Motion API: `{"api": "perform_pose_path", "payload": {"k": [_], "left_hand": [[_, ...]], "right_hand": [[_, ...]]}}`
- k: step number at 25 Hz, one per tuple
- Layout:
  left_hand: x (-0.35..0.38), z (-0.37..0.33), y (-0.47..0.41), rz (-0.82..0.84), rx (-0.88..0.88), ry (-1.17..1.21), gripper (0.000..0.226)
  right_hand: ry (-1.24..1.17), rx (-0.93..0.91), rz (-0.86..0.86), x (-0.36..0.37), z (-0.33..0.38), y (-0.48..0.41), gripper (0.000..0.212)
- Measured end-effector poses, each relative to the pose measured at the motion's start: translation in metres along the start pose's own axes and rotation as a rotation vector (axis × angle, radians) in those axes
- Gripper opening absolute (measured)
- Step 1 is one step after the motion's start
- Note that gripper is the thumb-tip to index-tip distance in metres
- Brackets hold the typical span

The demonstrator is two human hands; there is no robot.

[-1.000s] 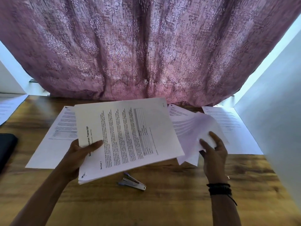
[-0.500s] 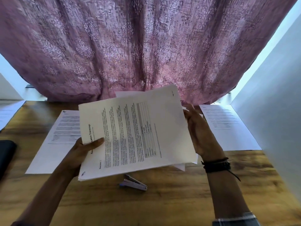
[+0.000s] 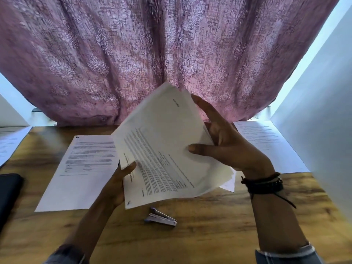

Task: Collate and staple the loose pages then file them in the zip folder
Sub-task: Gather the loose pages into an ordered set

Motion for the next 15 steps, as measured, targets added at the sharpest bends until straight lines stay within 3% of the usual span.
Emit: {"api": "perform_pose_path", "payload": {"k": [5,8,11,15], "left_hand": [[-0.005,-0.019,-0.014,0.102,0.142,-0.050,0.065],[-0.021,-0.032,-0.017,0.008,0.275,-0.183,0.042],[-0.030,-0.030,-0.012,-0.073,0.300,-0.260,0.045],[-0.026,-0.014,-0.003,-0.116,0.277,-0.464,0.043]], "right_hand": [[-0.035,-0.003,-0.155,-0.029,-0.008,0.008,0.049],[0.047,0.045,-0.392,-0.047,-0.044,0.009,0.037],[0.047,0.147,-0.567,-0.045,-0.106,0.008,0.037],[-0.054,0.205,-0.589,-0.031,-0.171,0.011,0.034]]}}
Point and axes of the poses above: each hand's wrist, its own y-axis away from the middle knuckle, its own x-axis out of the palm, z = x × y, the point moved 6 cm from there along -y, towards the middle knuckle, and after that the axes turned 8 degrees about x, right-handed, at the moved point
